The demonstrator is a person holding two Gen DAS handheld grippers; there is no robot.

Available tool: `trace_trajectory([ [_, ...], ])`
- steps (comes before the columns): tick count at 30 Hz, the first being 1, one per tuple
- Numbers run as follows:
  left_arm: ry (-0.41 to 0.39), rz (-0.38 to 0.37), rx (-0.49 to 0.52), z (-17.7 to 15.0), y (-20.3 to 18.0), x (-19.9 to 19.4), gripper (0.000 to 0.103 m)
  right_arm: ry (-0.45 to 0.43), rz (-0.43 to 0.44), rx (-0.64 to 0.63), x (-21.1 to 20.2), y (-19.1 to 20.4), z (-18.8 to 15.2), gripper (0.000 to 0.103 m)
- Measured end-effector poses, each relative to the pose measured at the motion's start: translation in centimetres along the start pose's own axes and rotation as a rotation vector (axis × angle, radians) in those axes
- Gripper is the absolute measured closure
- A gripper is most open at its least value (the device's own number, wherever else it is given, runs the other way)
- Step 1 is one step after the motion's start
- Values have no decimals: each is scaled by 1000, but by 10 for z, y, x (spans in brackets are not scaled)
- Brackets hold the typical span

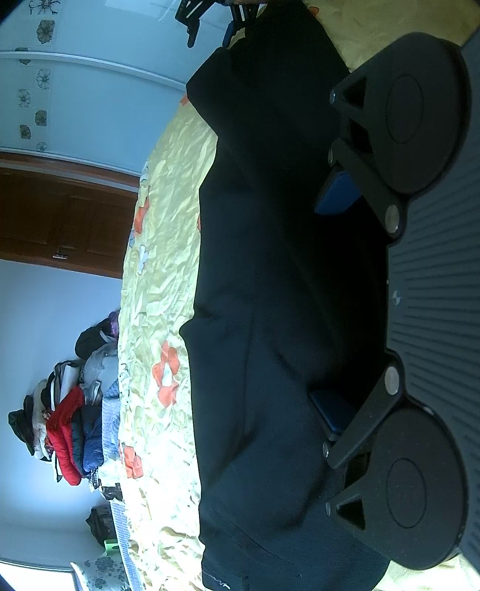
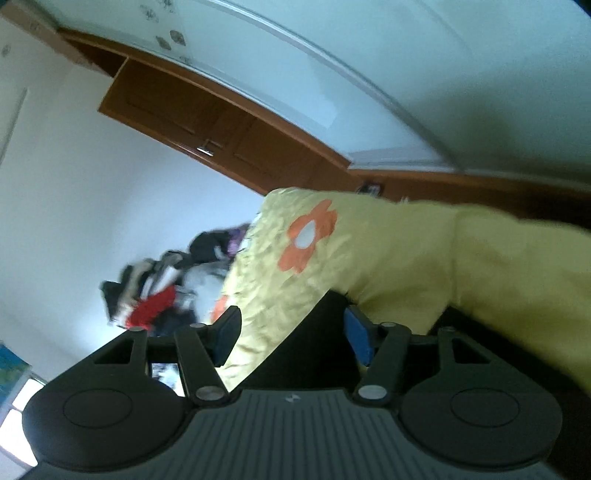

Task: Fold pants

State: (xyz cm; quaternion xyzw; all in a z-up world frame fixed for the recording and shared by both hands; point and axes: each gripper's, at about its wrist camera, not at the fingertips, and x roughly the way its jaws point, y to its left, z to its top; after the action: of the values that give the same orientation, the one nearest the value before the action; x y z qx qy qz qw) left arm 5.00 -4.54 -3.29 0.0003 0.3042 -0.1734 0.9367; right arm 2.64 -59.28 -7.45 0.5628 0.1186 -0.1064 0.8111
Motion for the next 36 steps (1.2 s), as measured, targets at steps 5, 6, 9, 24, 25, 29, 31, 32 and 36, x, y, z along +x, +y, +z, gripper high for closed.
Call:
trace_trajectory([
  [5, 1, 3, 4, 0, 0, 0, 0, 60, 24, 8, 0, 1, -10, 41],
  [6, 1, 3, 3, 0, 0, 0, 0, 64, 13, 7, 3, 1, -10, 42],
  [9, 1, 3, 3, 0, 0, 1, 0, 78, -17, 8, 11, 4, -14, 42],
  [24, -29, -4, 28, -1, -4, -5, 2, 21, 45, -144, 9, 36, -15, 97],
  [25, -42, -19, 51, -1, -9, -8, 2, 11, 72, -147, 2, 43, -12, 97],
  [29, -80, -99, 167, 4, -36, -19, 1, -17, 181, -172, -23, 77, 2, 97],
  [31, -98, -128, 242, 7, -53, -21, 2, -25, 232, -175, -31, 92, 7, 97],
  [32, -101, -147, 283, 9, -62, -20, 2, -29, 252, -182, -34, 100, 8, 97],
  [36, -123, -179, 424, 7, -92, -14, 5, -24, 292, -209, -40, 116, 8, 97],
])
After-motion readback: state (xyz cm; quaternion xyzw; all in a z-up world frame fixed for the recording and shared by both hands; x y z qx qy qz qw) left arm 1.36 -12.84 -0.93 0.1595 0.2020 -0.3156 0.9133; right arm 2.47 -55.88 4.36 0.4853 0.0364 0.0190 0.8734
